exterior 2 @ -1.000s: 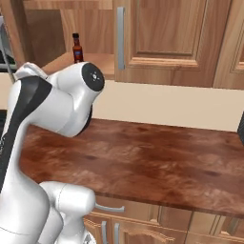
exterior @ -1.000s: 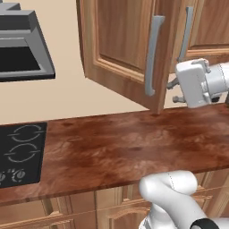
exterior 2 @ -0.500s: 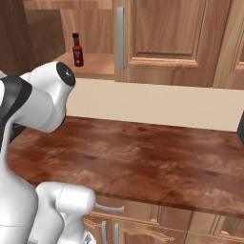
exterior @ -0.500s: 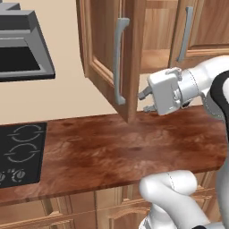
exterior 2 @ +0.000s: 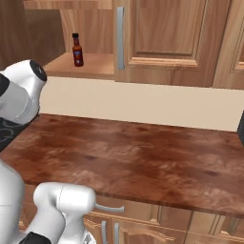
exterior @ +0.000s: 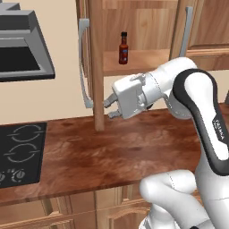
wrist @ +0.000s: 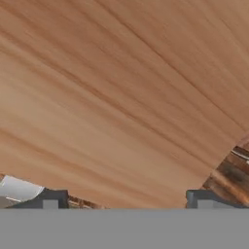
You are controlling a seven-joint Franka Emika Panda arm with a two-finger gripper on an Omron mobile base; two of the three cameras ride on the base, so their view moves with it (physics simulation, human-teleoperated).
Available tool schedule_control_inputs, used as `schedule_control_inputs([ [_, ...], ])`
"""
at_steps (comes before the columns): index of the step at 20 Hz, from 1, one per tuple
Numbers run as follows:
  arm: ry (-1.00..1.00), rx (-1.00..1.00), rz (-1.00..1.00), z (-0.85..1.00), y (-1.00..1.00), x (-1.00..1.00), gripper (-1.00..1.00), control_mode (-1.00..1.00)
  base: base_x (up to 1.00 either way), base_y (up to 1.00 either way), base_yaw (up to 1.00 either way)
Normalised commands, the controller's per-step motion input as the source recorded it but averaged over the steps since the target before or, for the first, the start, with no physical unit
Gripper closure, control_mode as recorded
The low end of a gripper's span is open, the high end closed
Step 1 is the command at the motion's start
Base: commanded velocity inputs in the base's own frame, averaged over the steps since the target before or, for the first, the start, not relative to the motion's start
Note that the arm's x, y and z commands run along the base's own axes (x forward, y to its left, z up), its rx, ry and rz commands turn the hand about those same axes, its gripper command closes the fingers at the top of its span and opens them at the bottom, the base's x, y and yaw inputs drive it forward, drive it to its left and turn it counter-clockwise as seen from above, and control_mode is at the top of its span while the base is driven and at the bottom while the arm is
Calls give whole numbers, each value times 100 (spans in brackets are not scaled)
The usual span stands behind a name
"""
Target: Move the condiment bottle and oil and vinegar bottle from the cabinet to the dining counter.
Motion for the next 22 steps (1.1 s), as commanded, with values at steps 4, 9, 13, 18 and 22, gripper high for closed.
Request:
schedule_control_inputs([
  [4,-16,-9,1,0,29,-20,-100,-100,0,0,0],
  [9,-11,-7,0,-7,-6,-5,-100,-100,0,0,0],
  [13,-24,-1,-6,-9,-65,-22,-100,-100,0,0,0],
  [18,-29,0,-17,-8,-87,-18,-100,-100,0,0,0],
  [22,-22,0,-22,0,-90,-1,-100,-100,0,0,0],
])
